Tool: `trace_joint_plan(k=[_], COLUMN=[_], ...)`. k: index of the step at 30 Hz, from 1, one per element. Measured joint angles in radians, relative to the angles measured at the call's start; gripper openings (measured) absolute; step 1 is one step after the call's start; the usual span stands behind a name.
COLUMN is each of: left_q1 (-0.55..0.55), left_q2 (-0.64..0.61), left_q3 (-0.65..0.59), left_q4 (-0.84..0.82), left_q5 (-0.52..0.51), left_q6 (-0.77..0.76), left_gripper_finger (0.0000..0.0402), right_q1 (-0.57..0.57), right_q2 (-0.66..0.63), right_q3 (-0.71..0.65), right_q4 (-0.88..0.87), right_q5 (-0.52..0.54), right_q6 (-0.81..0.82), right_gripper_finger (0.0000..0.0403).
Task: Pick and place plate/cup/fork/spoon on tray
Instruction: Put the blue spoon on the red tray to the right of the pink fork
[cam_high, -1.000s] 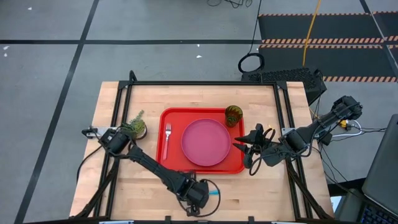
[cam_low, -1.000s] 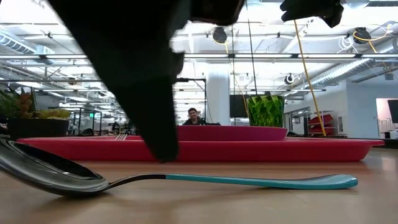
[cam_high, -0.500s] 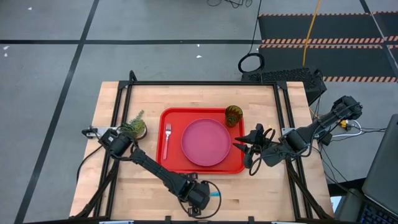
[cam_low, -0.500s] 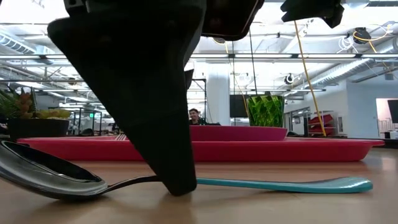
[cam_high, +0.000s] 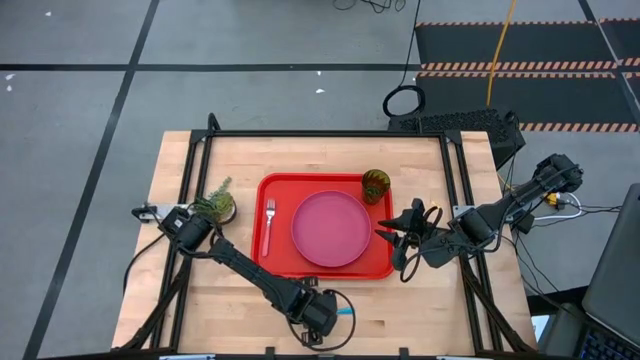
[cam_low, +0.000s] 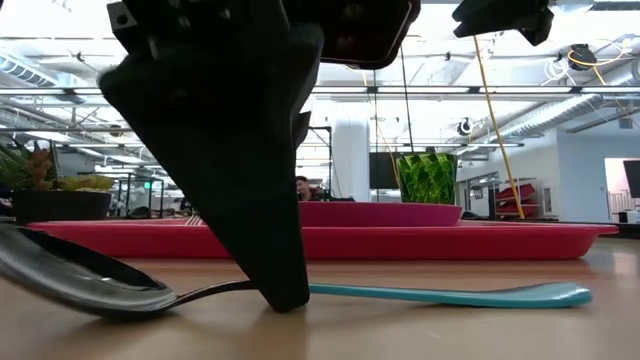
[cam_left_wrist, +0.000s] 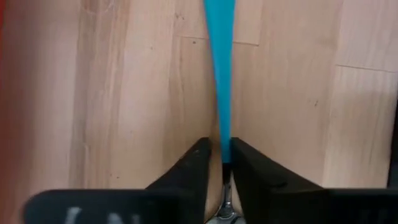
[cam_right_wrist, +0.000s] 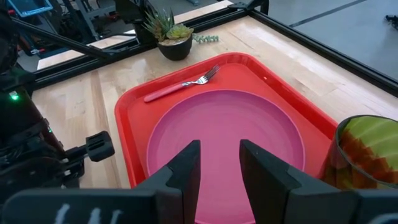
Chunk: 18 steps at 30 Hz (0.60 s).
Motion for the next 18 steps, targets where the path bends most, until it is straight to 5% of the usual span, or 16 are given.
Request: trace_joint_plan(k=[4,18], left_q1=[0.003,0.002], left_q2=[0.000,-0.008], left_q3=[0.000,-0.002], left_q4=[-0.004,-0.014], left_q5=[0.027,0.064], left_q6=[0.015,0.085], left_gripper_finger=[0.0013,0.0008], right_q1=[0.000,0.000], right_q2=[0.000,-0.017], right_q3=[0.000,0.000], right_q4=[0.000,0.000], right_q5=[0.000,0.002], right_q6=[-0.009,-0.049], right_gripper_finger=[0.0106,0.0106])
